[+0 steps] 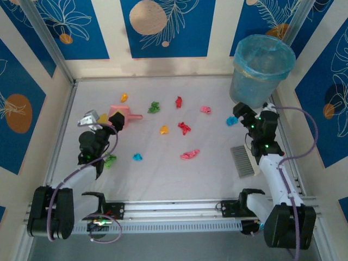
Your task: Sweep away the paper scraps from the table
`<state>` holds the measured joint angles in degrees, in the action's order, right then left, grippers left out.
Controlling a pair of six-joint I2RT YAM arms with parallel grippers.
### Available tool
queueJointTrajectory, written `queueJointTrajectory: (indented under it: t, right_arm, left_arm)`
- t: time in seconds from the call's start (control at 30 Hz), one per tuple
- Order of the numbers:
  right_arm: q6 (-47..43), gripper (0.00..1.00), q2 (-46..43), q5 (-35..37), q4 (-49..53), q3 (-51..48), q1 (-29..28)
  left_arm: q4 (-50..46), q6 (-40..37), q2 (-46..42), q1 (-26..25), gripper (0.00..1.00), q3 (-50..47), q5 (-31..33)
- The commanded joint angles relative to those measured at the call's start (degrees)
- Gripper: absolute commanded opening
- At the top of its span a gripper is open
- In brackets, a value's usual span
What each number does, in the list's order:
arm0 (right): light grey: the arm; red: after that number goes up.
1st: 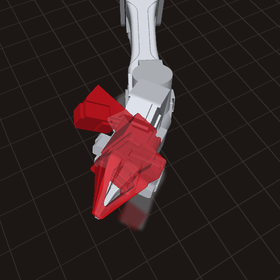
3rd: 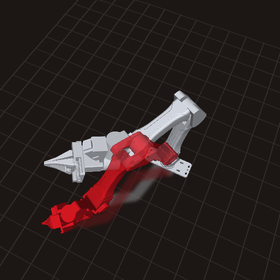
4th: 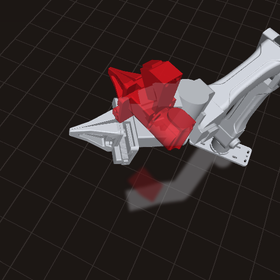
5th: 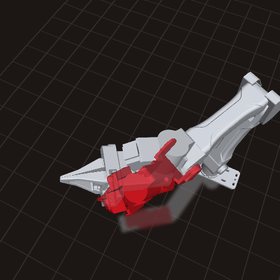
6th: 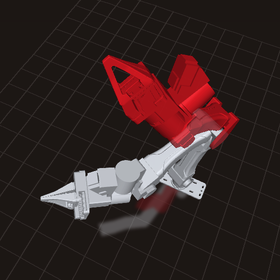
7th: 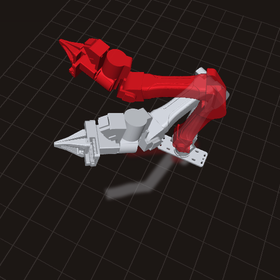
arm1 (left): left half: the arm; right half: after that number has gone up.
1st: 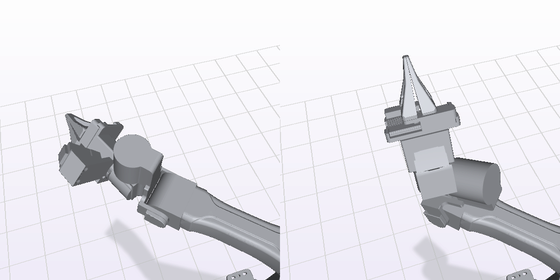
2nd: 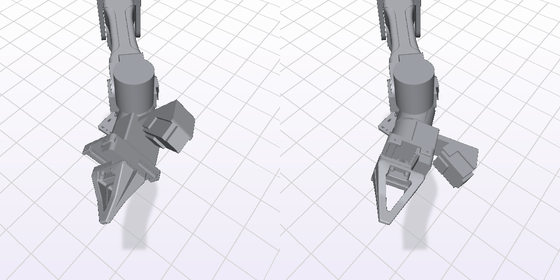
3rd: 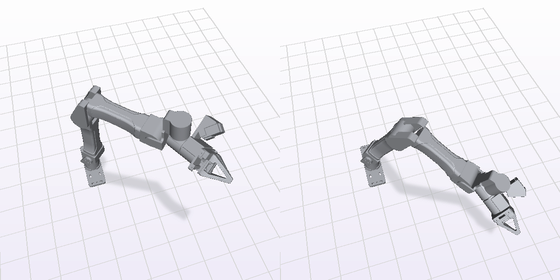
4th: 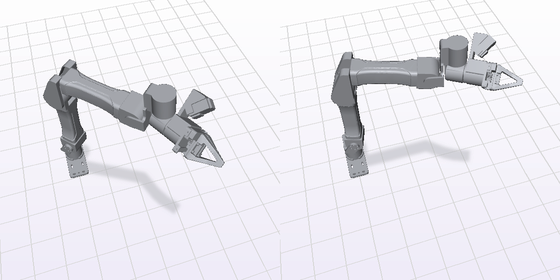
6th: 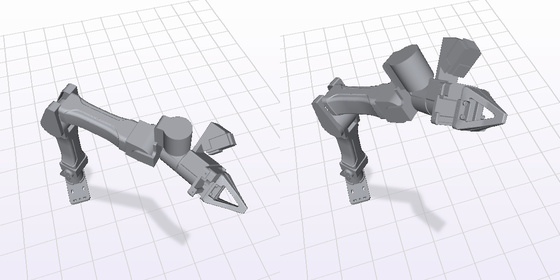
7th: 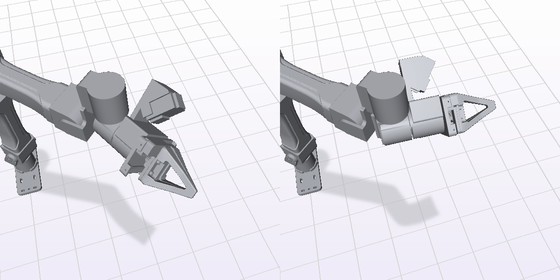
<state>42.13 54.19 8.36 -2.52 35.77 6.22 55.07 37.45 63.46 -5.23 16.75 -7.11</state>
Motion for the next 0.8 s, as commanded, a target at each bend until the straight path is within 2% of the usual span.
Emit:
queueJointTrajectory:
  t: [0.0, 0.1, 0.2, 0.27, 0.33, 0.43, 0.57, 0.63, 0.77]
  right_arm:
    - [12.46, 0.99, -0.43, -3.86, 7.81, 0.05, 2.25]
    - [15.4, 1.0, 1.59, 2.93, 22.42, 6.08, 2.09]
    - [19.51, 0.97, 4.08, 8.23, 36.18, 11.11, 2.46]
    - [21.03, 0.95, 4.59, 10.74, 41.49, 12.57, 2.79]
    - [22.52, 0.88, 4.63, 12.08, 45.62, 13.0, 4.14]
    - [22.87, 0.83, 4.06, 10.05, 49.18, 12.2, 8.8]
    - [21.84, 0.83, 4.08, 3.78, 47.79, 8.99, 16.01]
    - [21.1, 0.84, 5.27, 1.24, 47.67, 8.06, 19.08]
    - [19.95, 0.85, 8.33, 0.62, 47.47, 7.23, 22.65]
  left_arm:
    - [1.02, -0.07, -0.45, -4.96, 1.0, 2.62, 0.18]
    - [-9.01, -7.75, -1.05, -16.84, 1.0, 6.91, 10.82]
    - [-9.17, -11.49, 3.5, -28.52, 1.0, 10.92, 18.55]
    - [-9.96, -13.68, 7.93, -35.28, 0.98, 14.4, 23.59]
    - [-4.83, -21.17, 14.02, -43.61, 0.98, 16.16, 30.82]
    - [6.88, -32.27, 23.62, -52.55, 1.0, 17.51, 36.38]
    - [14.53, -39.18, 29.43, -56.13, 1.0, 17.97, 35.98]
    - [13.65, -39.12, 29.56, -56.07, 1.0, 18.14, 36.09]
    - [10.19, -38.22, 29.0, -56.11, 1.0, 18.47, 35.36]
